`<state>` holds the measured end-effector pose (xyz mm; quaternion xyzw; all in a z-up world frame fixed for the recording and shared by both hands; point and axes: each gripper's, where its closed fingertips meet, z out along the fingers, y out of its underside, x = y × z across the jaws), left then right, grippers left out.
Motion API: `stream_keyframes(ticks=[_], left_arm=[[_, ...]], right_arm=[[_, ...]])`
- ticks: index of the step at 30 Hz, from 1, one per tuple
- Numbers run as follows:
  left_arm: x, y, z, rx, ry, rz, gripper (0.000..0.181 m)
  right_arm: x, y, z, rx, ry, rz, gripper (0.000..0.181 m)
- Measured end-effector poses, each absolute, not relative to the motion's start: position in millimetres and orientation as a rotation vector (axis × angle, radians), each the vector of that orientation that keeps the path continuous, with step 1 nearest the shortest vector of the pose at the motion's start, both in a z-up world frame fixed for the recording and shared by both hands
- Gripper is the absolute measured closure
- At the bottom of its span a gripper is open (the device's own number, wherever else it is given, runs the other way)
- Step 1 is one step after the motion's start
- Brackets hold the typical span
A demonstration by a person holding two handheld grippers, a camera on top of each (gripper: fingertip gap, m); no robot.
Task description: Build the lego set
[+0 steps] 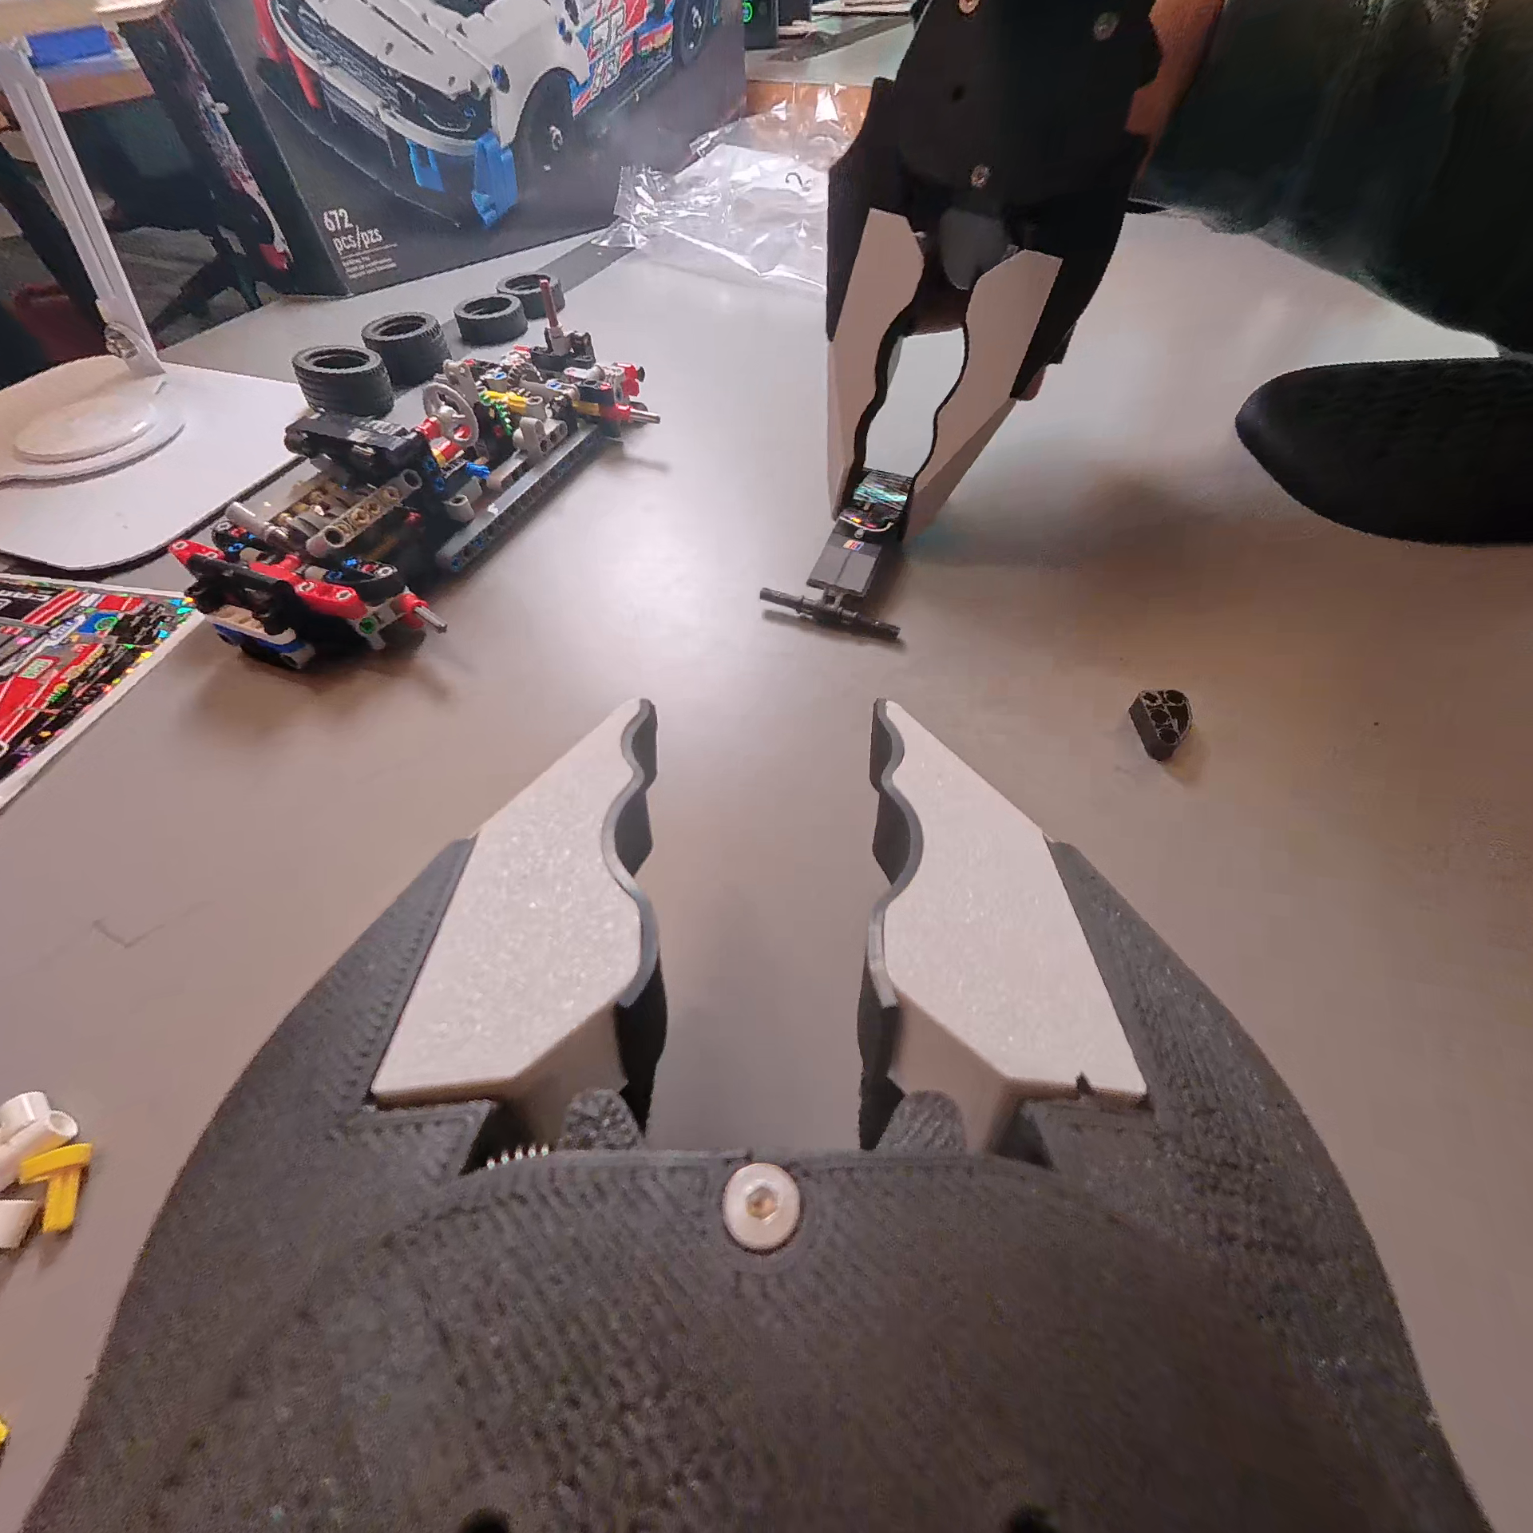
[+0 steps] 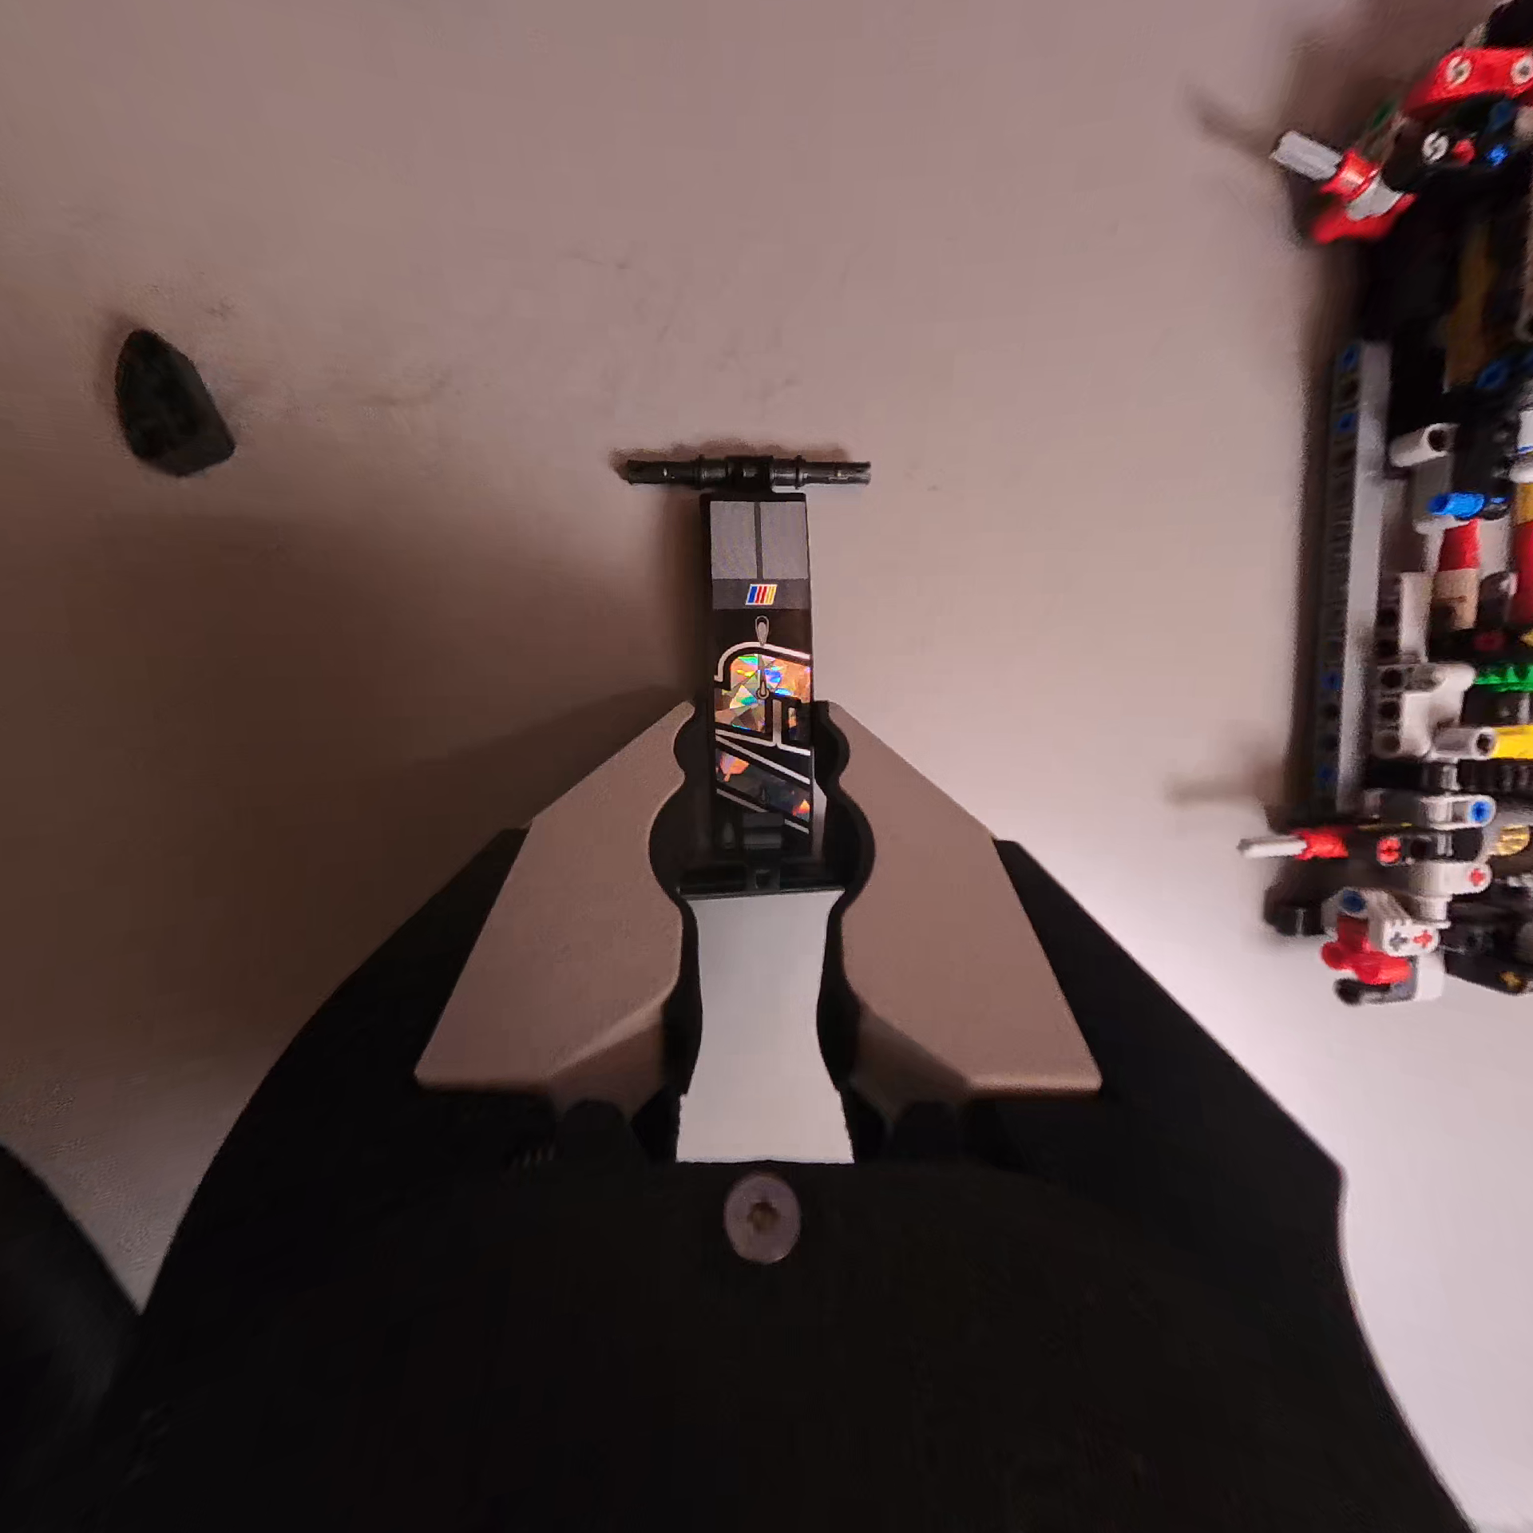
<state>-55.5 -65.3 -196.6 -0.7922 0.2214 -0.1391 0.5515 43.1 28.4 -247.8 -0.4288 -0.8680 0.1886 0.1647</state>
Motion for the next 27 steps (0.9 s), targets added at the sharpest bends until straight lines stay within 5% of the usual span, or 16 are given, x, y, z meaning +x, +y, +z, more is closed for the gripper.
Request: stream_keyframes(ticks=[5,18,27], left_arm=[[-55,-66,-199,-1.882,0.551,-0.303,0.131],[-60,-33,-182,-1.774,0.486,-0.223,0.136],[-61,-17,-181,-1.765,0.455,-0.157,0.144]], right_arm=[[37,30,-228,-1.233,-2.318,0.570,0.130],[45,46,-217,-1.248,-1.846,0.775,0.137],[68,-85,-221,-0.962,-2.291,1.090,0.139]])
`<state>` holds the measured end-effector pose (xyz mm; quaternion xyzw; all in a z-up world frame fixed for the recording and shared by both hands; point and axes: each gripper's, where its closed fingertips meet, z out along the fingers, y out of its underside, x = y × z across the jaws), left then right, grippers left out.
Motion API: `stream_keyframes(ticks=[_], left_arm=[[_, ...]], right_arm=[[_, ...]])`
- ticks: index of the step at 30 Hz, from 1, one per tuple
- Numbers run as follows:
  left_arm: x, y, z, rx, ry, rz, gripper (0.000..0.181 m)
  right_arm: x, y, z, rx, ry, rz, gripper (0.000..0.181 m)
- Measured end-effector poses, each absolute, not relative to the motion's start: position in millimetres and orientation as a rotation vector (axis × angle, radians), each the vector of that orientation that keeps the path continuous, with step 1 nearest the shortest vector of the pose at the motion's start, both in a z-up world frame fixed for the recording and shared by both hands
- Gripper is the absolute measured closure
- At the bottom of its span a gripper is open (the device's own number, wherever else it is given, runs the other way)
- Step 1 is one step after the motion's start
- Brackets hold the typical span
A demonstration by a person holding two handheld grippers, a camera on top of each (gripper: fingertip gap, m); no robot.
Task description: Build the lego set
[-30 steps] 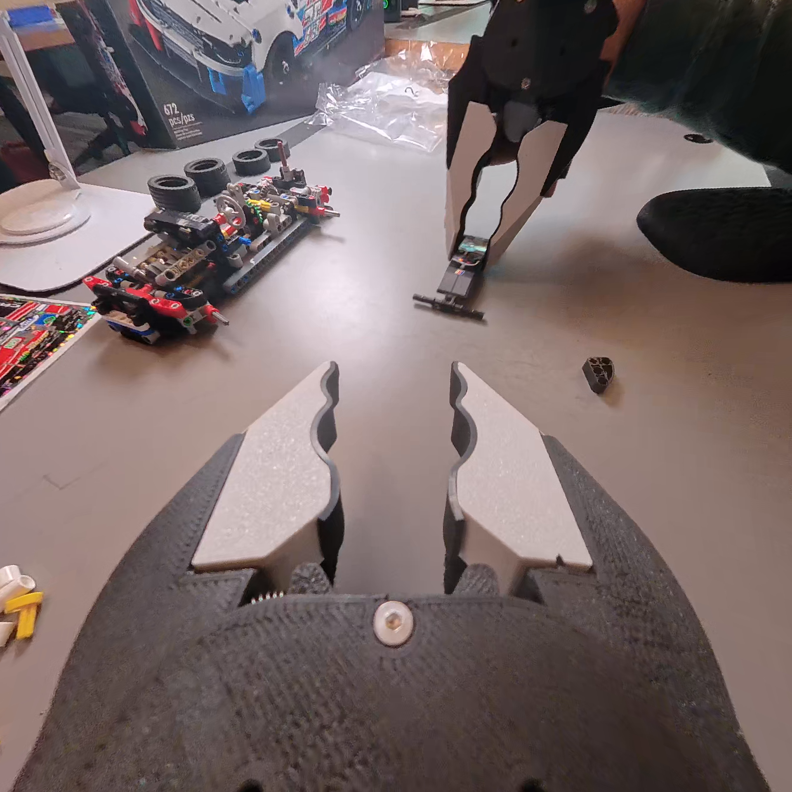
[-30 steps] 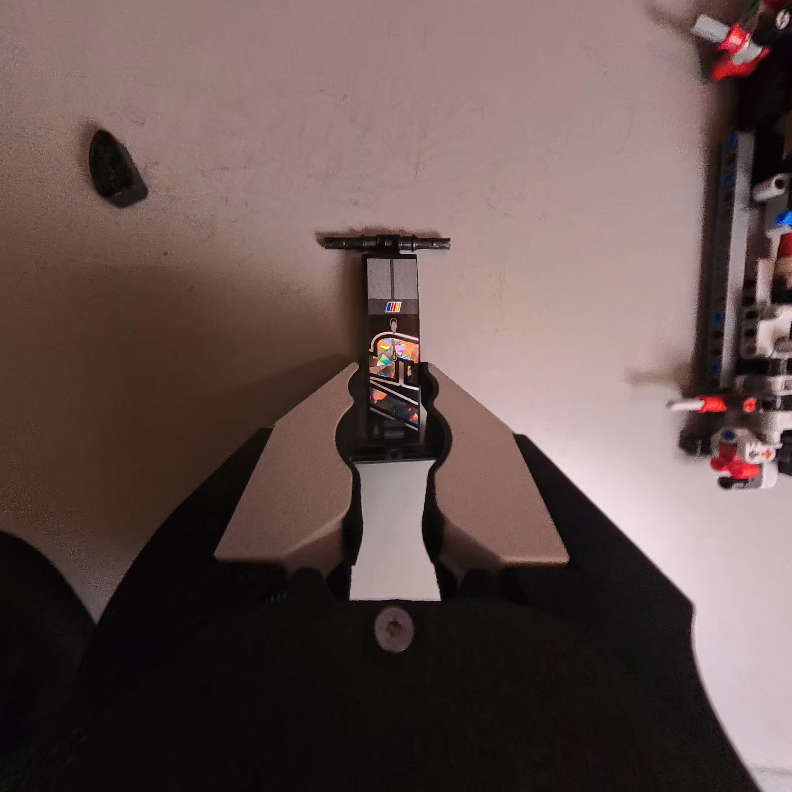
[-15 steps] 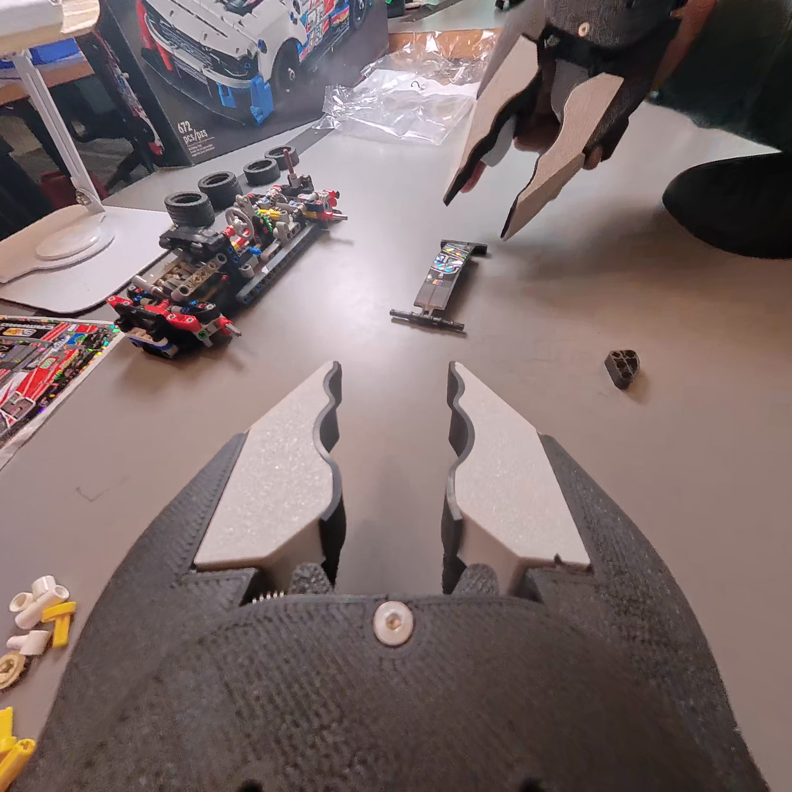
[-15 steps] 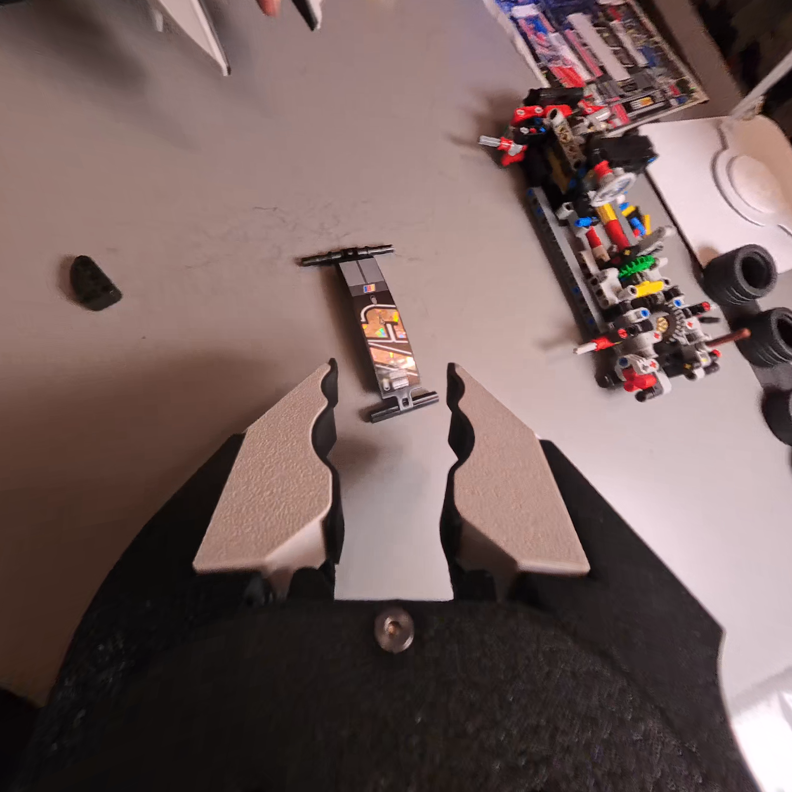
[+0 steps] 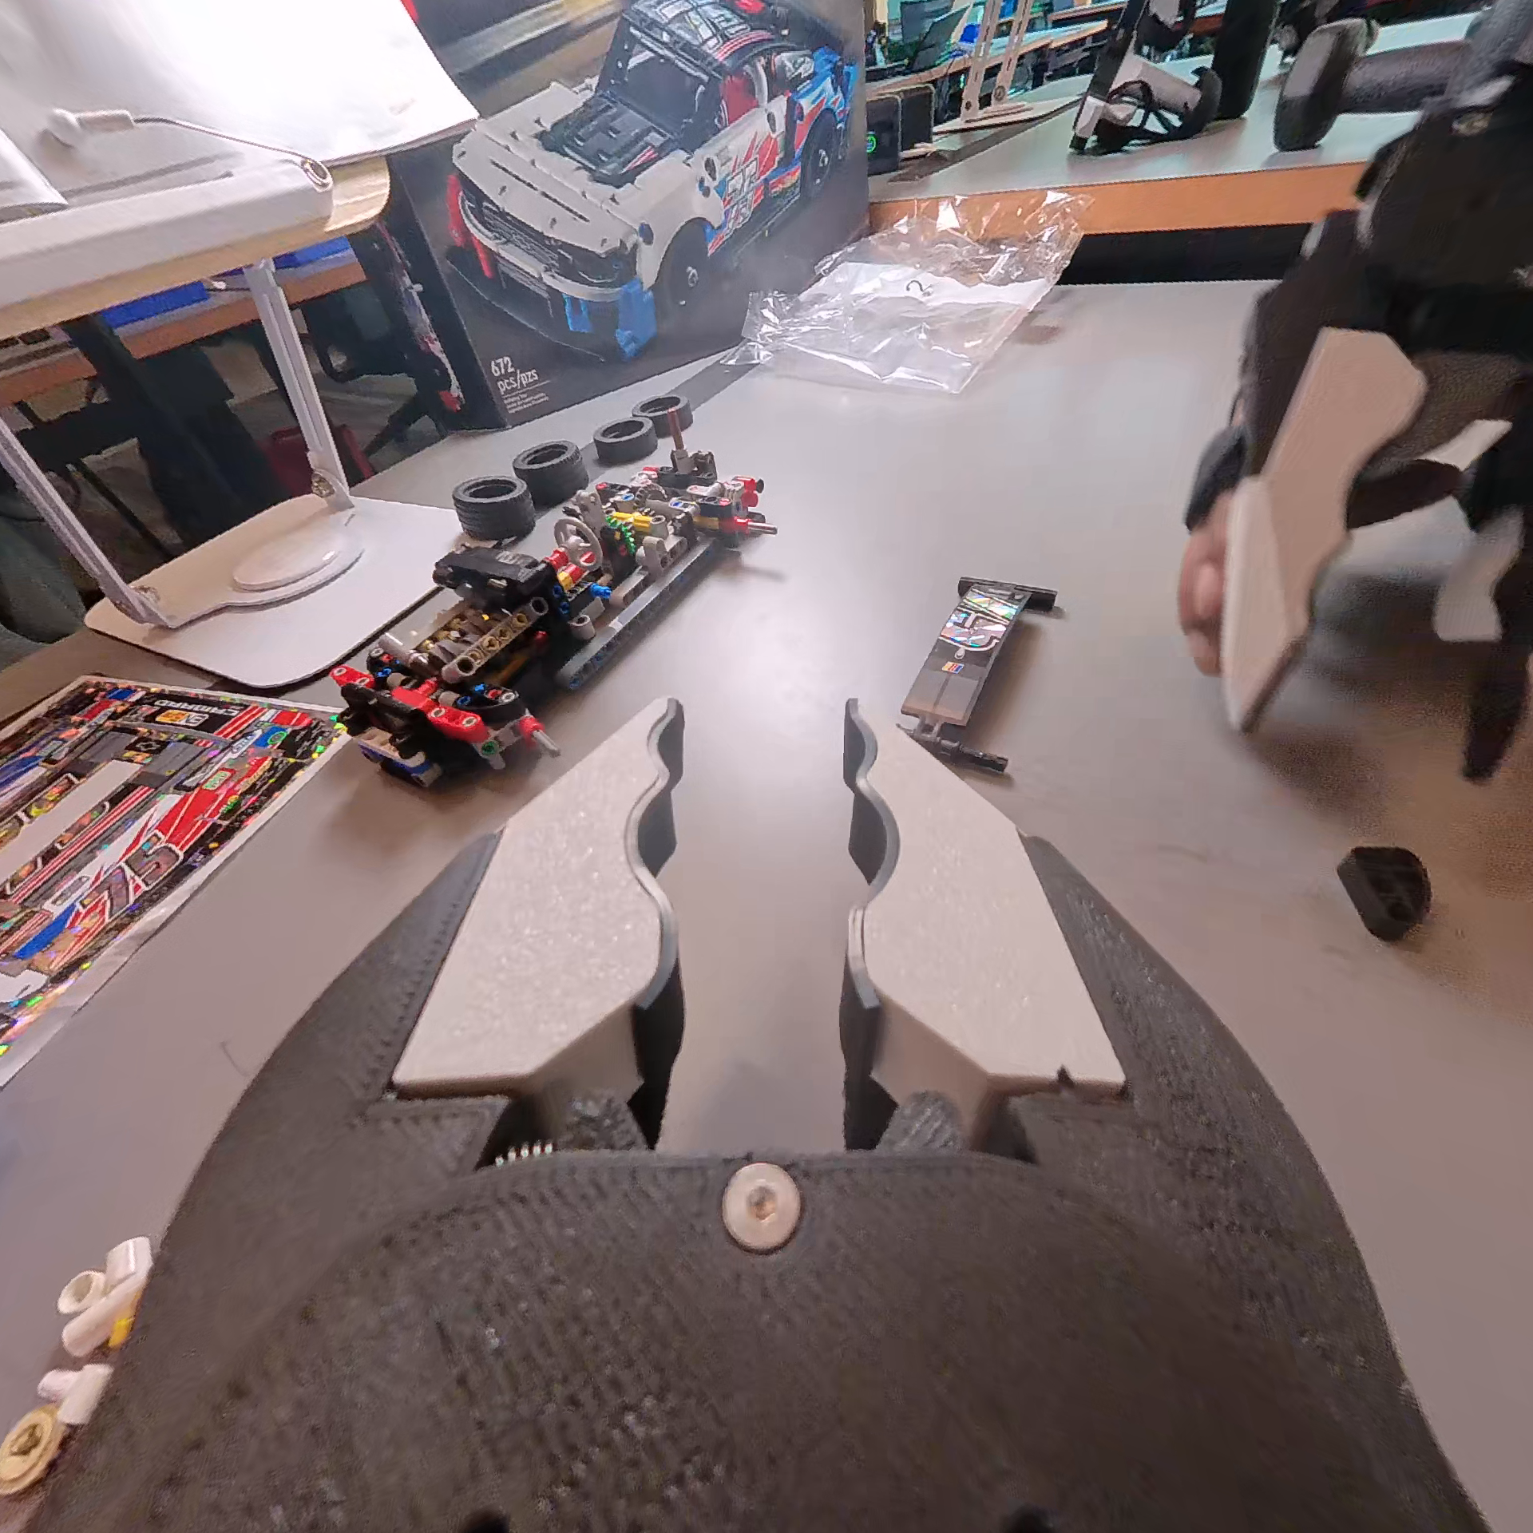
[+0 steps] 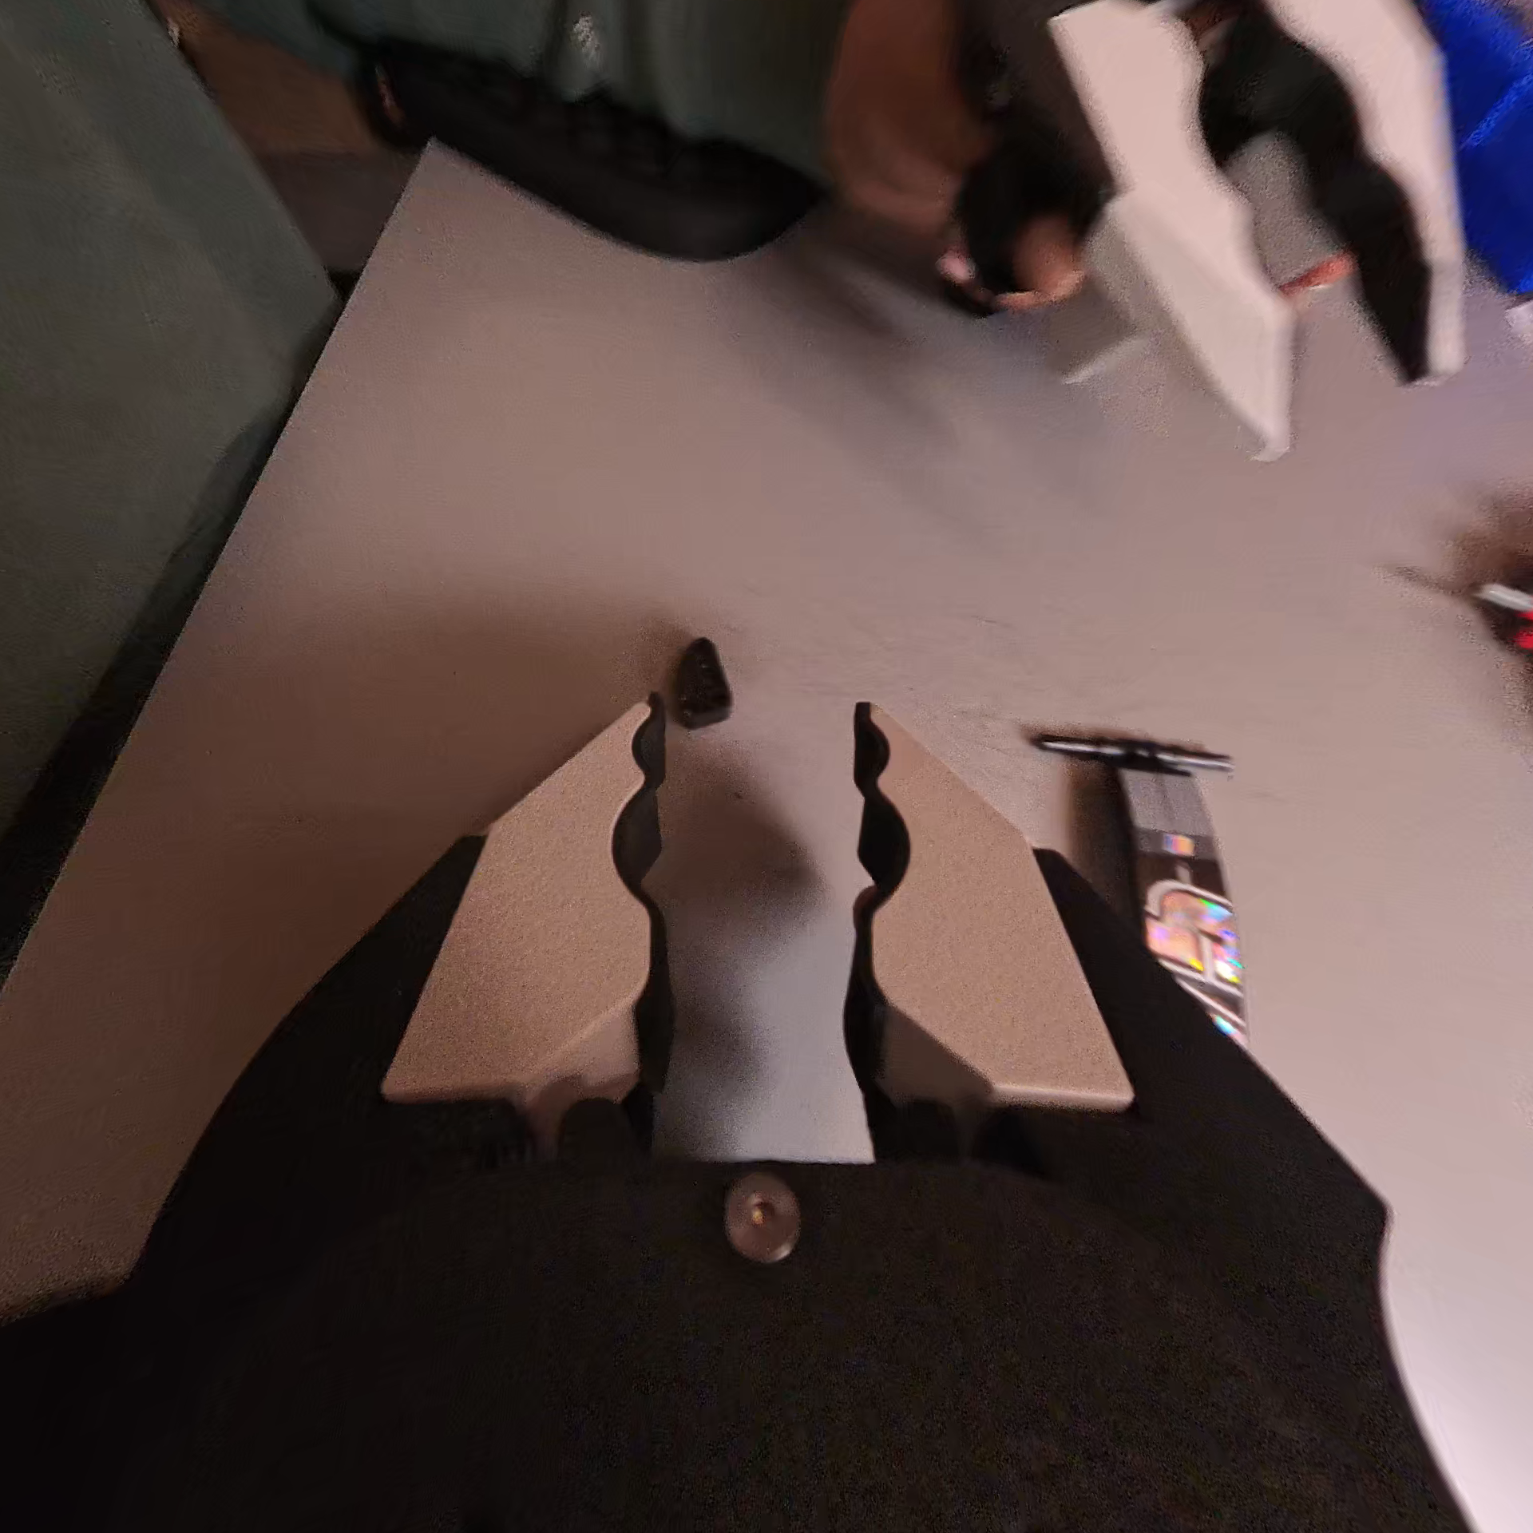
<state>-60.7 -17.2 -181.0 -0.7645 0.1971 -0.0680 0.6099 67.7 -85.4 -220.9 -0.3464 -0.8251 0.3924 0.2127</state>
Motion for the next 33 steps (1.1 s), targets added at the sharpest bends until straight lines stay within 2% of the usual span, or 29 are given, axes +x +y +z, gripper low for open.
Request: stream_keyframes(ticks=[2,5,7,8,15,17,18,19,25,26,29,33], left_arm=[[-61,-12,-180,-1.761,0.438,-0.173,0.145],[-53,-6,-184,-1.782,0.480,-0.208,0.143],[-44,-4,-193,-1.826,0.543,-0.225,0.140],[-37,-2,-199,-1.853,0.590,-0.239,0.138],[16,18,-236,-2.029,0.928,-0.386,0.124],[16,22,-246,-2.052,0.993,-0.330,0.135],[17,24,-245,-2.046,1.005,-0.329,0.150],[15,27,-246,-2.051,1.021,-0.303,0.158],[-21,45,-246,-2.083,0.939,-0.245,0.159],[-23,45,-246,-2.078,0.931,-0.245,0.158],[-30,50,-240,-2.068,0.871,-0.227,0.138],[-37,57,-205,-1.930,0.733,-0.259,0.133]], right_arm=[[70,-103,-235,-0.918,-2.405,0.993,0.138],[63,-106,-246,-0.912,-2.451,0.869,0.148],[66,-110,-244,-0.889,-2.484,0.866,0.168],[66,-109,-244,-0.877,-2.497,0.853,0.169],[61,-101,-245,-0.932,-2.472,0.906,0.170],[59,-96,-245,-0.943,-2.446,0.898,0.170],[58,-95,-244,-0.949,-2.438,0.904,0.170],[58,-94,-244,-0.953,-2.432,0.913,0.170],[56,-78,-244,-1.001,-2.383,0.894,0.170],[56,-77,-244,-1.010,-2.381,0.892,0.170],[55,-69,-245,-1.052,-2.363,0.851,0.170],[53,-65,-245,-1.090,-2.336,0.841,0.170]])
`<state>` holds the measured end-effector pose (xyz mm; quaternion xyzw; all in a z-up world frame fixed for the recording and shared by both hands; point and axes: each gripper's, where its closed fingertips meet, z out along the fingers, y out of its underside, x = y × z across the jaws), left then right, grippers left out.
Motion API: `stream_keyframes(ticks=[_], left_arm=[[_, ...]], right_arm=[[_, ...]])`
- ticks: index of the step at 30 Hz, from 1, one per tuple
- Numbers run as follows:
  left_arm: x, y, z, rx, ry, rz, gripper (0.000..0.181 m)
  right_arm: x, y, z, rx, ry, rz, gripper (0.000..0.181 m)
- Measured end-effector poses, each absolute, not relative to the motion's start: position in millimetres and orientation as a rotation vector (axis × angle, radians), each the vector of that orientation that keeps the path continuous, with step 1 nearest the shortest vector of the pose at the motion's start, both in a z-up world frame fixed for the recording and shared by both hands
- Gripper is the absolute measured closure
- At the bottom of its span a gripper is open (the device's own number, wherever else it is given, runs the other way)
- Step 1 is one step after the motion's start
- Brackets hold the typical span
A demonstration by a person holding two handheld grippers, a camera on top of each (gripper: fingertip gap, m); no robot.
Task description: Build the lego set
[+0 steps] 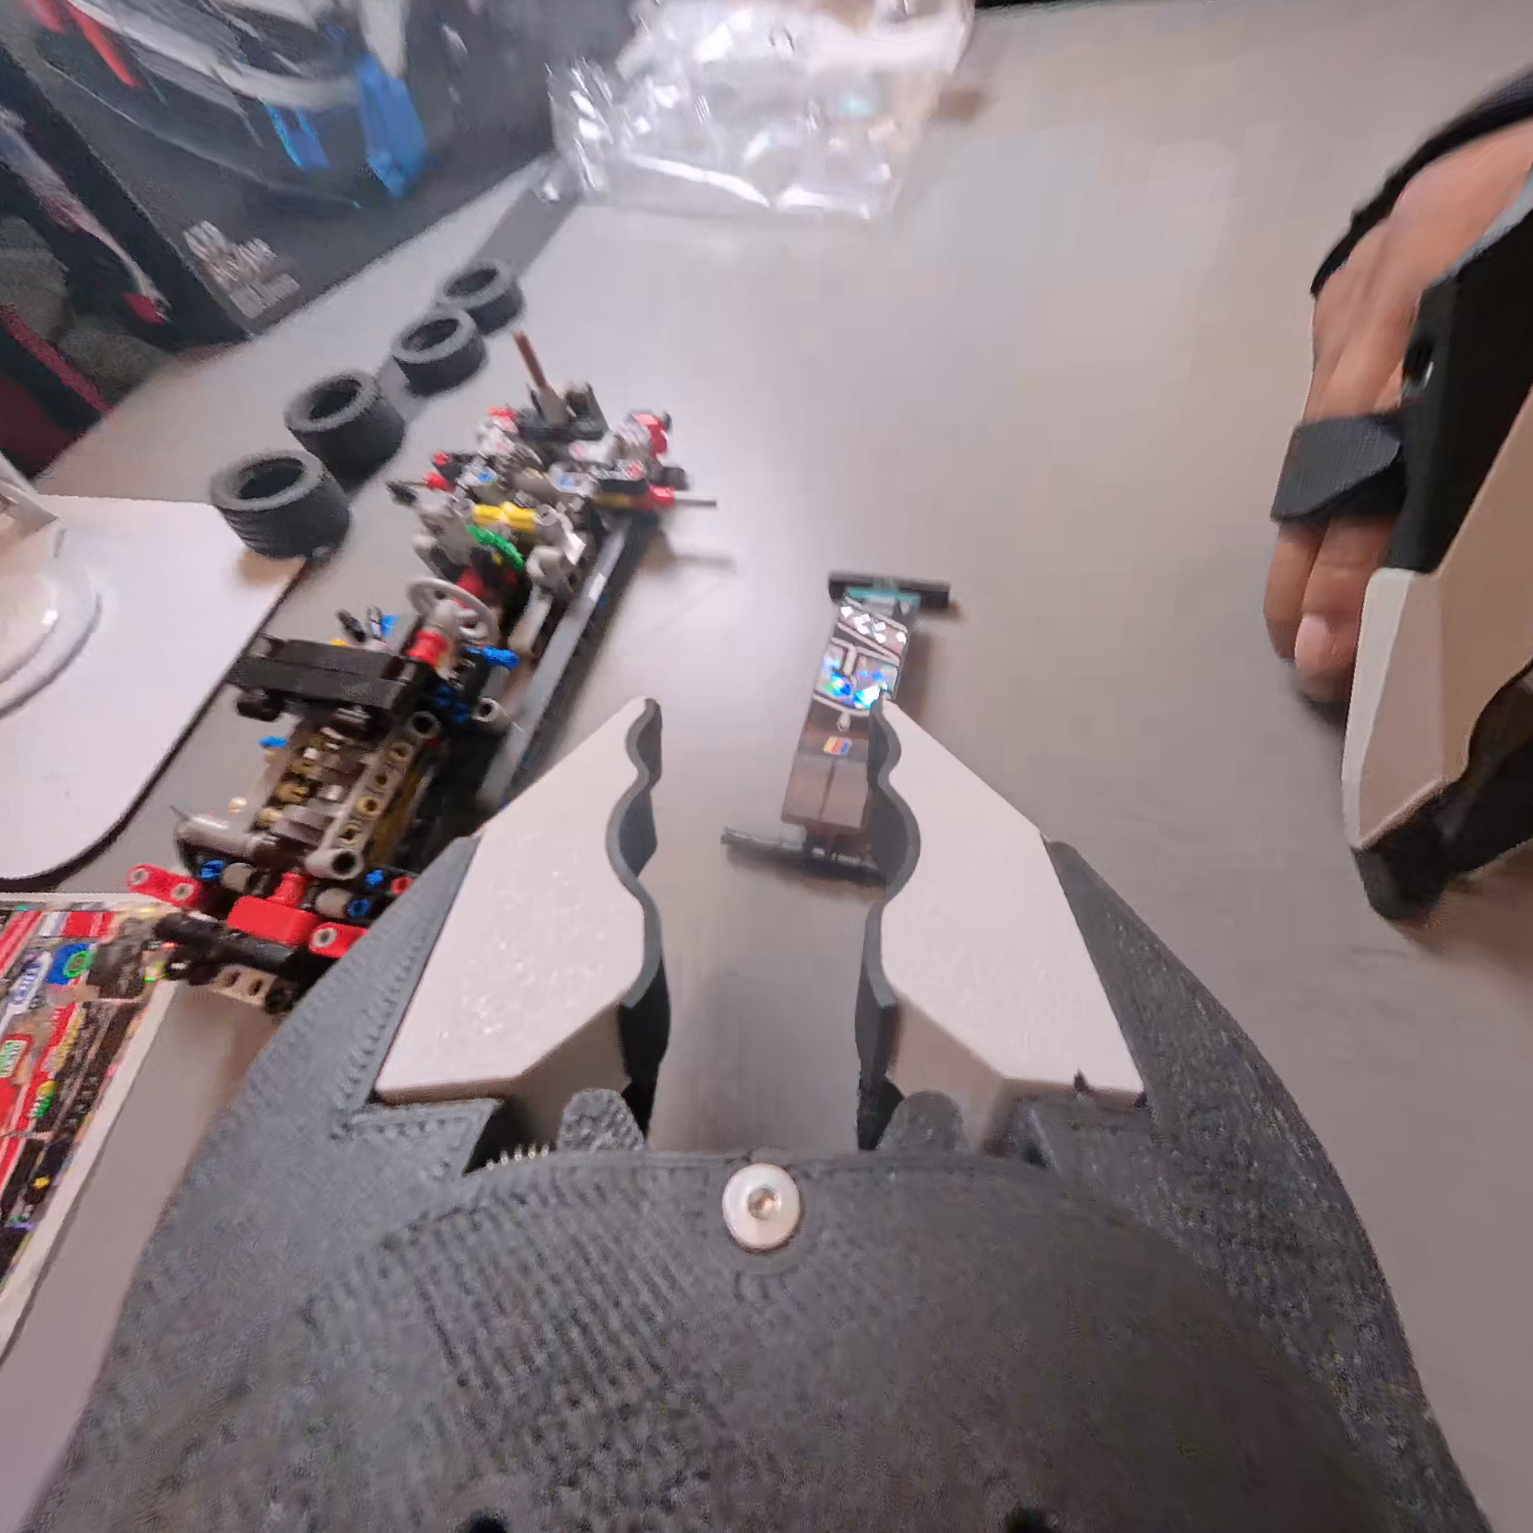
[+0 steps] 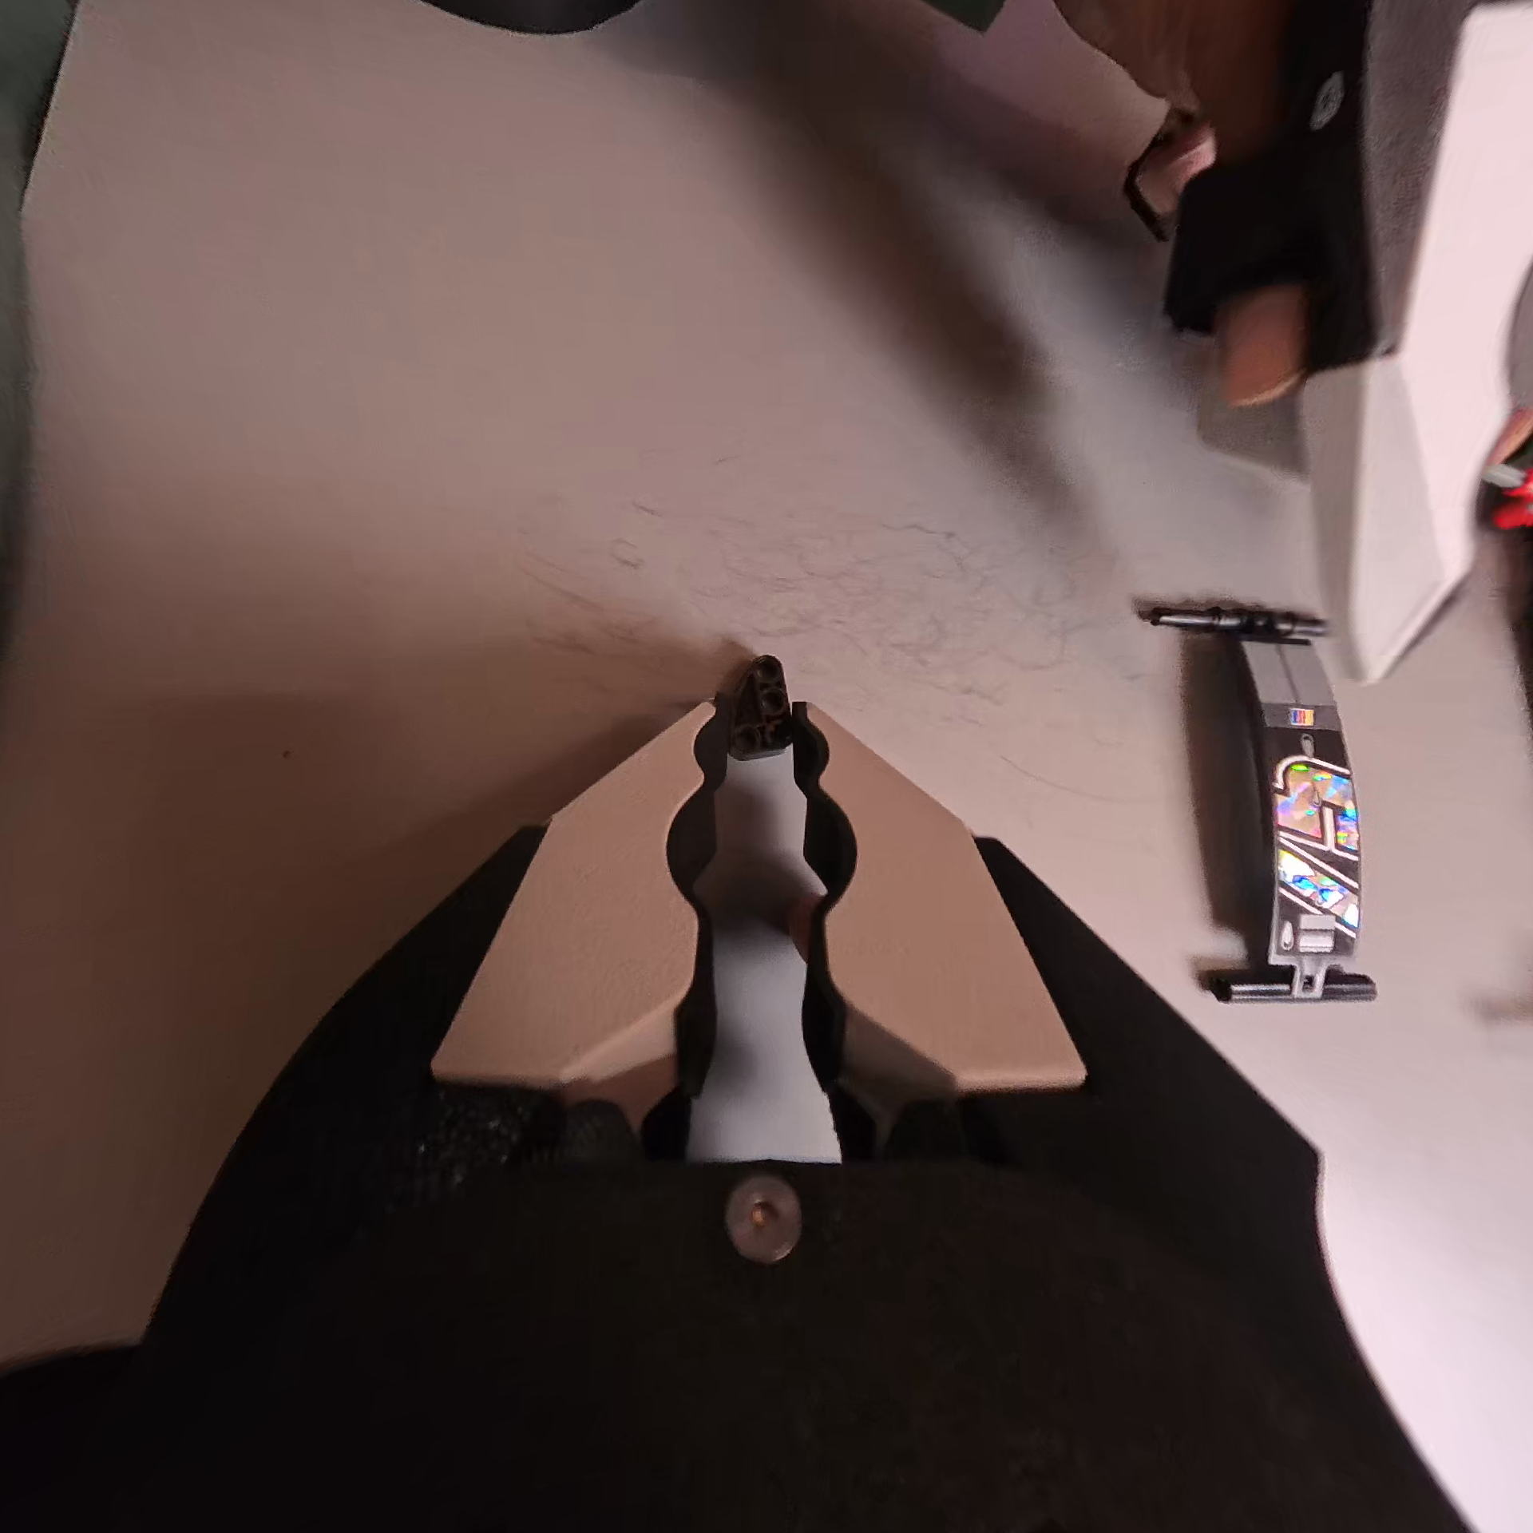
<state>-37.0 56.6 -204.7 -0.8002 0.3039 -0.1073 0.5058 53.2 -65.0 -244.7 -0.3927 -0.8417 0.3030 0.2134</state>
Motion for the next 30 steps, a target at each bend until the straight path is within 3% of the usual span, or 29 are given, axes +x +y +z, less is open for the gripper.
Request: stream_keyframes(ticks=[3,6,10,20,30], left_arm=[[-48,62,-176,-1.796,0.593,-0.248,0.136],[-74,66,-152,-1.675,0.432,-0.172,0.140],[-133,69,-117,-1.573,0.208,0.025,0.152],[-316,87,-3,-1.379,-0.220,0.318,0.179],[-405,144,6,-1.437,-0.312,0.257,0.181]], right_arm=[[52,-65,-245,-1.090,-2.326,0.819,0.169],[51,-66,-239,-1.078,-2.274,0.874,0.151],[41,-60,-191,-1.063,-2.006,1.164,0.146],[29,26,-128,-1.142,-1.340,1.218,0.155],[30,65,-142,-1.213,-1.233,1.118,0.165]])
